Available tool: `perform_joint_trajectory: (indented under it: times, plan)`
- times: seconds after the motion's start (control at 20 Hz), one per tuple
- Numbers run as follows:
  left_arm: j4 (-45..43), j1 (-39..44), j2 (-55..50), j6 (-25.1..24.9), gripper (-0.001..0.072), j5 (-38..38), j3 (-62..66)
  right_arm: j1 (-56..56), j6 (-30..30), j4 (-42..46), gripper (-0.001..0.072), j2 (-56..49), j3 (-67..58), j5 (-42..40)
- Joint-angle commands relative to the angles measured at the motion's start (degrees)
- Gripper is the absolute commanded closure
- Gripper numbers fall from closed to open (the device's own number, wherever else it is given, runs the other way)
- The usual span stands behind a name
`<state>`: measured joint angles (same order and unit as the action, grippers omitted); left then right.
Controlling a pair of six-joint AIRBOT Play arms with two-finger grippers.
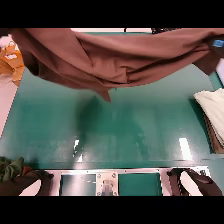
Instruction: Fold the shirts.
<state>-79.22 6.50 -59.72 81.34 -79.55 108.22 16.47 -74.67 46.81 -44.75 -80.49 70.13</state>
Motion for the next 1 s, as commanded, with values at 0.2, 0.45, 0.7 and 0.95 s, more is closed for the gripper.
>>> perform_joint_trajectory:
  times: [0.2,0.45,0.7,0.95]
  plan:
    - [4.04,0.00,-1.20,-1.05,0.0681,-1.73,2.71,2.56,-3.21,4.46,0.0693,7.06,3.23,1.81]
    - [5.66,0.00,-8.39,-4.11,0.0681,0.22,-12.72,2.54,-3.08,2.58,0.0693,6.16,31.63,-4.15]
    - [14.95,0.00,-23.78,-9.90,0.0680,23.91,-28.52,2.56,7.76,-8.72,0.0692,-10.40,49.27,-23.10]
    - [25.40,0.00,-32.57,-9.88,0.0429,34.97,-28.11,2.56,10.49,-9.86,0.0668,-32.61,35.89,-24.20]
